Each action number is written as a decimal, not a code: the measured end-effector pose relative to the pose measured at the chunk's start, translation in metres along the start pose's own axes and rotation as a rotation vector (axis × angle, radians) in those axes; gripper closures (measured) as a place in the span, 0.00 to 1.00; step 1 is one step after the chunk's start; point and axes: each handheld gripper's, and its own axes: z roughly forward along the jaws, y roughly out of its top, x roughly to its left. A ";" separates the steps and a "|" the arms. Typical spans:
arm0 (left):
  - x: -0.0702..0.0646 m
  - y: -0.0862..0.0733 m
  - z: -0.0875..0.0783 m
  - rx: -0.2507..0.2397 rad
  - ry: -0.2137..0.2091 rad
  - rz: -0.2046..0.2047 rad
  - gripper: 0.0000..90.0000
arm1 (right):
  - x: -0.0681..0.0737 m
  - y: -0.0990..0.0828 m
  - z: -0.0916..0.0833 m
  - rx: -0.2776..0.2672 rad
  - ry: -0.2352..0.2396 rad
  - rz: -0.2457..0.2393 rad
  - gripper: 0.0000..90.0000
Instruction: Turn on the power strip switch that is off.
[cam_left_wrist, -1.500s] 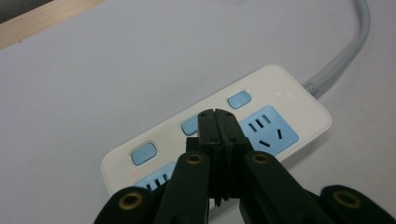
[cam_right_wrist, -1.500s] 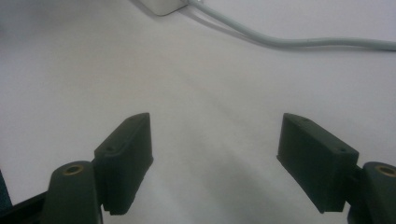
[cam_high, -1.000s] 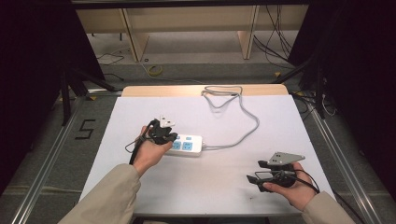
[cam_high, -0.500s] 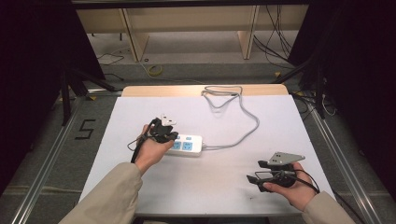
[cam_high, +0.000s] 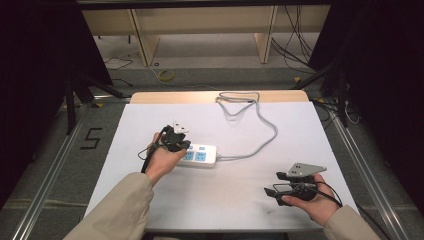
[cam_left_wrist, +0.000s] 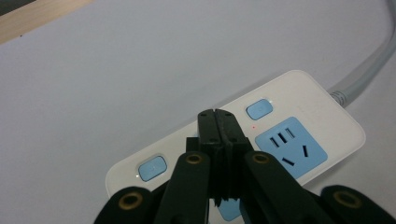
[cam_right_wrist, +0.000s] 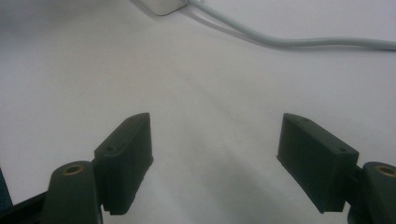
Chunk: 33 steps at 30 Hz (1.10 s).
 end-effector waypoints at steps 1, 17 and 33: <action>0.000 0.000 0.000 0.003 -0.001 0.003 1.00 | 0.000 0.000 0.000 0.000 0.000 0.001 0.29; 0.002 0.002 0.005 0.014 0.005 0.002 1.00 | 0.000 0.000 0.000 0.002 0.000 -0.003 0.29; 0.003 0.002 0.010 0.028 0.010 0.001 1.00 | 0.000 0.000 0.000 0.002 0.000 -0.002 0.30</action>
